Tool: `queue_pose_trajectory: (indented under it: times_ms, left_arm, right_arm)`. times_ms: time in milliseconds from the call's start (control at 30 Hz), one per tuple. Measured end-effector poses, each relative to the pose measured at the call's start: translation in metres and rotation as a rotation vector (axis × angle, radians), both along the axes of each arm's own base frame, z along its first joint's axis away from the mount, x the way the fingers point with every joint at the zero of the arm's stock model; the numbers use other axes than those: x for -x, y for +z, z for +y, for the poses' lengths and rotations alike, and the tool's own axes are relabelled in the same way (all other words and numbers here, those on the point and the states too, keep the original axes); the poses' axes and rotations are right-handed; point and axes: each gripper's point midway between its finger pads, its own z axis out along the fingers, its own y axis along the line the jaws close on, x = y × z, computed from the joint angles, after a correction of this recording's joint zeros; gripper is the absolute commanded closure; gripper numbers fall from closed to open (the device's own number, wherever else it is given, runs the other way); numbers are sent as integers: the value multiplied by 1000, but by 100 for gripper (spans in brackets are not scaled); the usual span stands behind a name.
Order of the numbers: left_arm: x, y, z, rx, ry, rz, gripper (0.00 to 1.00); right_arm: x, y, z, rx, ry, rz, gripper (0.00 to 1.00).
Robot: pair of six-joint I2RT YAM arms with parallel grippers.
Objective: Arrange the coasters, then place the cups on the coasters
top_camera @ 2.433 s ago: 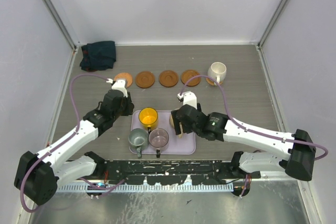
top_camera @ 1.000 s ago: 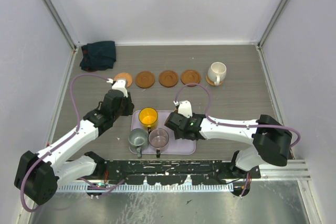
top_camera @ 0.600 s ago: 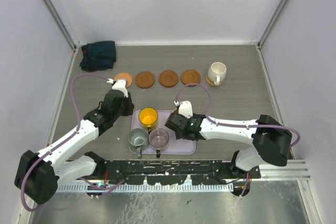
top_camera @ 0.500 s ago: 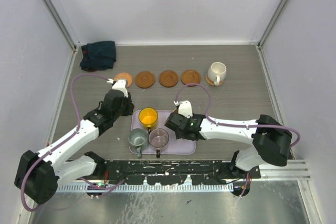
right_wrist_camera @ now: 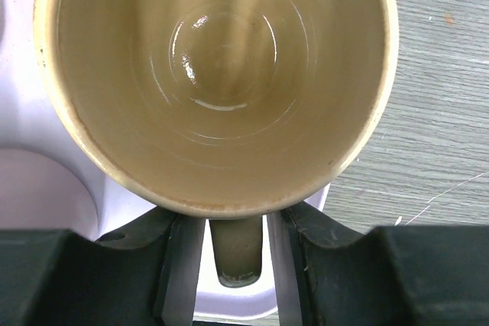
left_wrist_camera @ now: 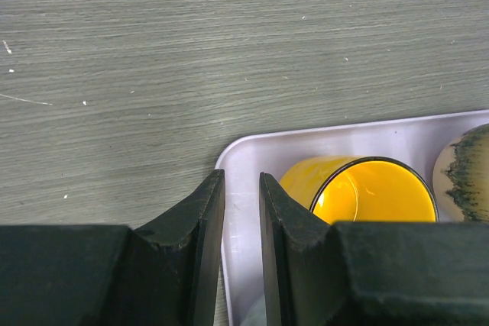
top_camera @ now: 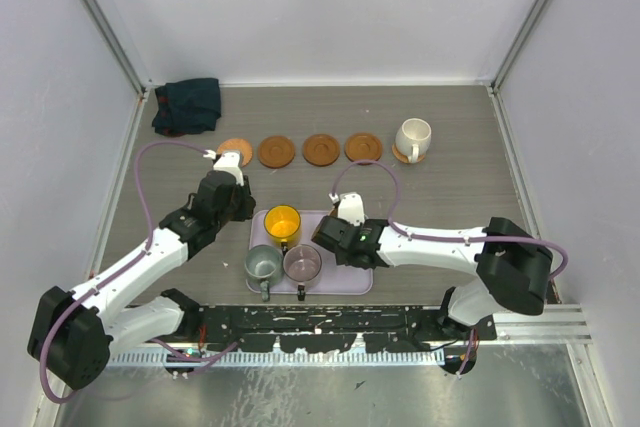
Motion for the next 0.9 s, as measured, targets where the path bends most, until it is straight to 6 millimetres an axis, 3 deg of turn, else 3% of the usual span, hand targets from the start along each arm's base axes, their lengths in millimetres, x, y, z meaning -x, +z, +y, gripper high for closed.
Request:
queue_pose_trajectory:
  times_ms: [700, 900]
  left_arm:
    - [1, -2, 0, -2, 0, 3, 74]
    - [1, -2, 0, -2, 0, 3, 74]
  right_arm:
    - [-4, -8, -12, -21, -96, -48, 63]
    - [-4, -7, -13, -23, -99, -52, 57]
